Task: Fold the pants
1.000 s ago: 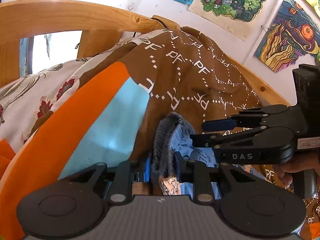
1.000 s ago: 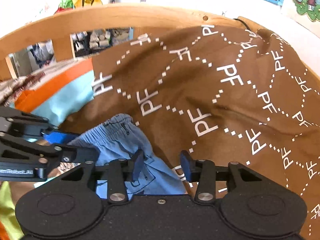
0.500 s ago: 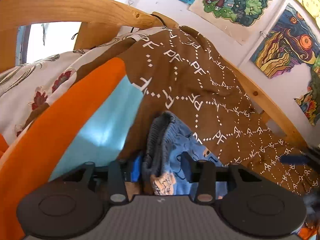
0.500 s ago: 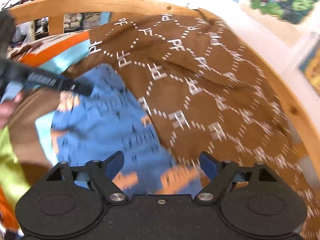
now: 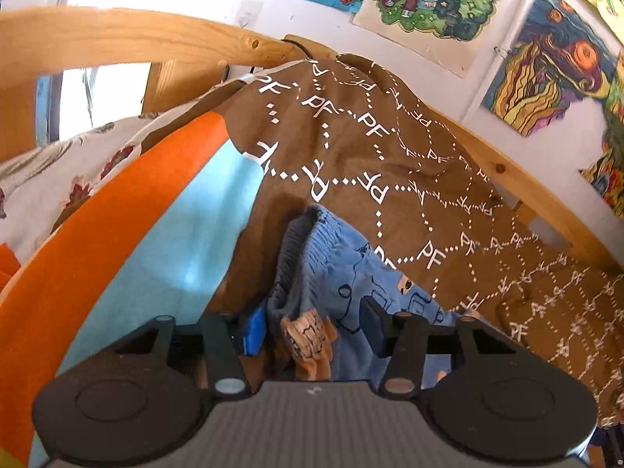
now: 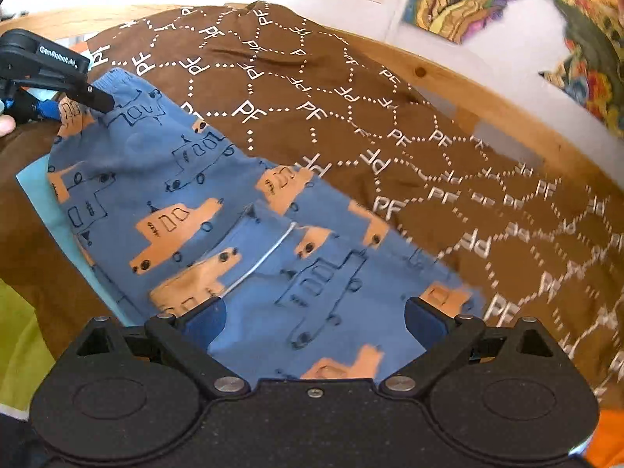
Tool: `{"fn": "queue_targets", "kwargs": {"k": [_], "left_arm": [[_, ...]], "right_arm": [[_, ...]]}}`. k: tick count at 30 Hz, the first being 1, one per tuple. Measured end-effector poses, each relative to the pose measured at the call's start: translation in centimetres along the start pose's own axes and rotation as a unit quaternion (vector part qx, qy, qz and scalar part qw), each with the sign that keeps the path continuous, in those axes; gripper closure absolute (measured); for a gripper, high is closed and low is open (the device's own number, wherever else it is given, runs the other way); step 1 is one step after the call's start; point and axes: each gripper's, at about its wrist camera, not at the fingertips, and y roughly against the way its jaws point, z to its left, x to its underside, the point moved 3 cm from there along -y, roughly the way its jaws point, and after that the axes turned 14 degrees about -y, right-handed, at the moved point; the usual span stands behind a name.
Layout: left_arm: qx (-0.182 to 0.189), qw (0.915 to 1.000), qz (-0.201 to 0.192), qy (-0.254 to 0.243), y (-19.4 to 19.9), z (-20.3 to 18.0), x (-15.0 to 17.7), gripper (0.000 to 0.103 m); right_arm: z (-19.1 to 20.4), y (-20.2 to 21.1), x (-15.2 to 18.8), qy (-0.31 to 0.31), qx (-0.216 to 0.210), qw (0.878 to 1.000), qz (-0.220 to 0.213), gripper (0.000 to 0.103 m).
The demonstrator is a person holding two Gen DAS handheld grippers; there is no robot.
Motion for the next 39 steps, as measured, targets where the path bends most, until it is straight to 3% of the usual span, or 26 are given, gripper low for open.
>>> {"fn": "queue_targets", "kwargs": {"k": [3,6,13,23,31,39], "left_arm": [[-0.018,0.9998,-0.001,-0.010,0.1,-0.1,0.1,0.070],[-0.015,0.9999,-0.002,0.004,0.1,0.4,0.2,0.080],[-0.003,0.9994,-0.030,-0.018,2.0,-0.8,-0.4,0.084],[0.086,0.9871,-0.084,-0.105,6.4,-9.1,-3.3,0.084],[0.184,0.9613,-0.088,-0.186,7.5,-18.2,-3.6,0.084],[0.249,0.9256,-0.037,-0.283,4.5,-27.0,2.0,0.083]], "right_arm": [[0.7,-0.4,0.5,-0.005,-0.017,1.000,-0.007,0.003],[1.5,-1.3,1.0,0.012,-0.018,1.000,0.001,0.002],[1.0,-1.6,1.1,0.004,-0.013,1.000,-0.003,0.002],[-0.6,-0.2,1.5,-0.002,-0.022,0.999,-0.027,0.002],[-5.8,3.5,1.8,-0.042,0.019,0.996,-0.074,0.001],[-12.9,6.1,4.2,-0.083,0.097,0.989,-0.069,0.001]]}}
